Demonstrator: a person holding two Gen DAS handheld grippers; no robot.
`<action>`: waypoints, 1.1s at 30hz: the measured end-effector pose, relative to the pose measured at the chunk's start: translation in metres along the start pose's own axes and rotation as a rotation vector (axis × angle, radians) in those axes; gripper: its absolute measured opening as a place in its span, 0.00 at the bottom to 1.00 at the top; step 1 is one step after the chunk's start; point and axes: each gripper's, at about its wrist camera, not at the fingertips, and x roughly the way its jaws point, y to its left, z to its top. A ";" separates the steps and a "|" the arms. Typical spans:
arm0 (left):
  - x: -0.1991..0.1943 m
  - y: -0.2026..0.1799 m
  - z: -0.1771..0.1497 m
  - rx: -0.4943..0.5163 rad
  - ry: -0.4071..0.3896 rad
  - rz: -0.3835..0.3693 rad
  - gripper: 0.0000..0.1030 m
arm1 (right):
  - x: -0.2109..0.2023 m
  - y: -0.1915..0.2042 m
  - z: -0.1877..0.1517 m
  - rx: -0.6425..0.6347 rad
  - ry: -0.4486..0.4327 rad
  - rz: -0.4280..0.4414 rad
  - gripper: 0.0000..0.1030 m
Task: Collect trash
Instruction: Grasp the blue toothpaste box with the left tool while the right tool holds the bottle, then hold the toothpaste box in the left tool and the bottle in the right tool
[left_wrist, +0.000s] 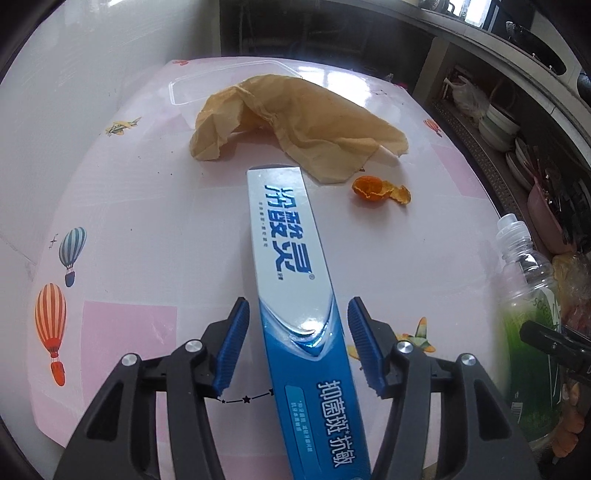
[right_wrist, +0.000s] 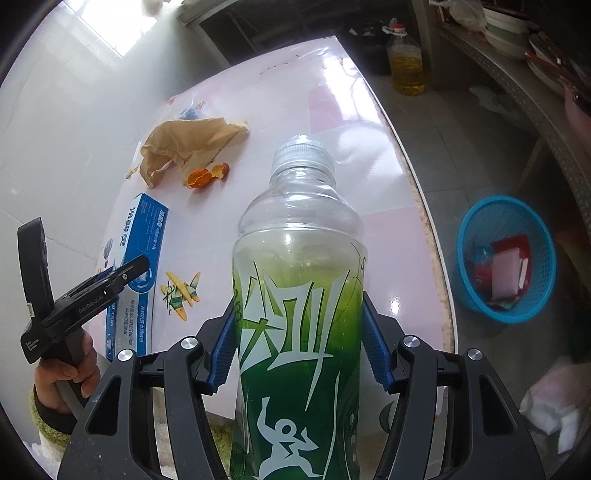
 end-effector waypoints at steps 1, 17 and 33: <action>0.001 -0.001 -0.001 0.004 0.001 0.003 0.49 | 0.000 0.001 -0.001 -0.001 0.002 0.001 0.57; -0.002 -0.006 -0.005 0.021 -0.031 0.057 0.33 | 0.004 0.006 -0.007 -0.014 0.038 0.000 0.64; -0.012 -0.009 -0.007 0.035 -0.076 0.072 0.32 | 0.007 0.009 -0.009 -0.011 0.040 0.000 0.57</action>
